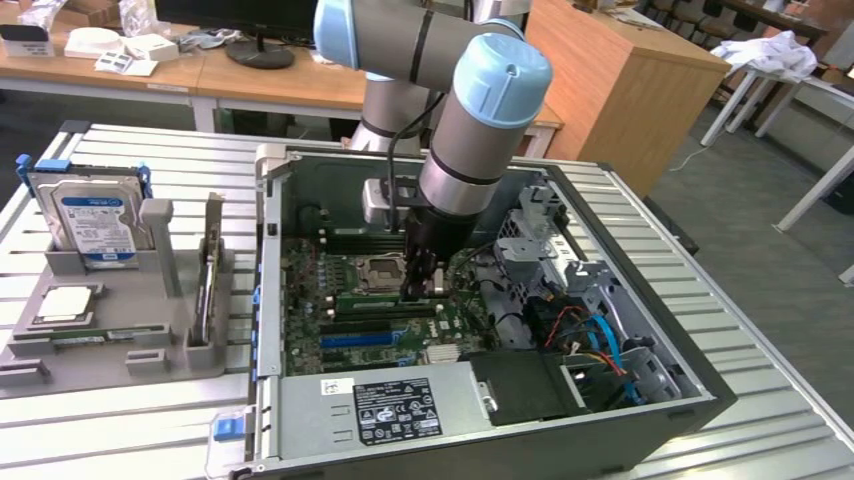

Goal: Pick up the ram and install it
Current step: 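Insert the ram into the slot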

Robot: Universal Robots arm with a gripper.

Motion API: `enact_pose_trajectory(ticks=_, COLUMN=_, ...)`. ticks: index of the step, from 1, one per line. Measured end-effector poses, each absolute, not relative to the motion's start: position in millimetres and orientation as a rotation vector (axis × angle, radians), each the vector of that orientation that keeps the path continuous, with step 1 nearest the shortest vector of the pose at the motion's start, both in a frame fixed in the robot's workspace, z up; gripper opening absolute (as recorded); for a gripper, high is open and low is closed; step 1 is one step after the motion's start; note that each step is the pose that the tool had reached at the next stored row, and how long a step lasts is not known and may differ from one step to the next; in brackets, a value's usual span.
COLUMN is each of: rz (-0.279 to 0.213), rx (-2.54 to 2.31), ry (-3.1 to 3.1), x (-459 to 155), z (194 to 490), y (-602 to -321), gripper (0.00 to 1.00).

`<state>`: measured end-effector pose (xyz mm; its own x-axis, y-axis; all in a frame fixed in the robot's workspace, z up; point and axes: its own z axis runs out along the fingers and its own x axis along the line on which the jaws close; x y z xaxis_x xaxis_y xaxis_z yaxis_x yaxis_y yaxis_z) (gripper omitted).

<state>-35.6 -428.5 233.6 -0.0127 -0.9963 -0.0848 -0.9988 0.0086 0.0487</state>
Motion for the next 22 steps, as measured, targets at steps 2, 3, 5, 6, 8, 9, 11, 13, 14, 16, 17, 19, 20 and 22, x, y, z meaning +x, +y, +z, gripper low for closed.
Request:
enact_pose_trajectory(ticks=2, rz=0.147, rx=-2.189, ry=2.212, x=-35.6, z=233.5, y=-428.5, gripper=0.11)
enact_pose_trajectory(ticks=3, rz=0.147, rx=-2.189, ry=2.213, x=-35.6, z=233.5, y=-428.5, gripper=0.11)
enact_pose_trajectory(ticks=5, rz=0.147, rx=-2.189, ry=2.213, x=-35.7, z=233.5, y=-428.4, gripper=0.11)
enact_pose_trajectory(ticks=6, rz=0.147, rx=-2.188, ry=2.212, x=-35.6, z=233.4, y=-428.1, gripper=0.11)
enact_pose_trajectory(ticks=8, rz=0.147, rx=-2.188, ry=2.213, x=-35.7, z=233.3, y=-428.3, gripper=0.11)
enact_pose_trajectory(ticks=9, rz=0.147, rx=-2.189, ry=2.213, x=-35.7, z=233.3, y=-428.8, gripper=0.11)
enact_pose_trajectory(ticks=11, rz=0.147, rx=-2.189, ry=2.213, x=-35.7, z=233.3, y=-428.8, gripper=0.11)
enact_pose_trajectory(ticks=13, rz=0.147, rx=-2.188, ry=2.212, x=-35.7, z=232.7, y=-428.8, gripper=0.11)
enact_pose_trajectory(ticks=14, rz=0.147, rx=-2.189, ry=2.213, x=-35.7, z=232.4, y=-428.8, gripper=0.11)
enact_pose_trajectory(ticks=16, rz=0.147, rx=-2.189, ry=2.213, x=-35.7, z=232.3, y=-428.8, gripper=0.11)
enact_pose_trajectory(ticks=17, rz=0.147, rx=-2.189, ry=2.213, x=-35.6, z=232.2, y=-428.8, gripper=0.11)
enact_pose_trajectory(ticks=19, rz=0.147, rx=-2.189, ry=2.213, x=-35.6, z=232.2, y=-428.8, gripper=0.11)
enact_pose_trajectory(ticks=20, rz=0.147, rx=-2.189, ry=2.213, x=-35.6, z=232.2, y=-428.8, gripper=0.11)
enact_pose_trajectory(ticks=22, rz=0.147, rx=-2.189, ry=2.212, x=-34.8, z=232.1, y=-428.8, gripper=0.11)
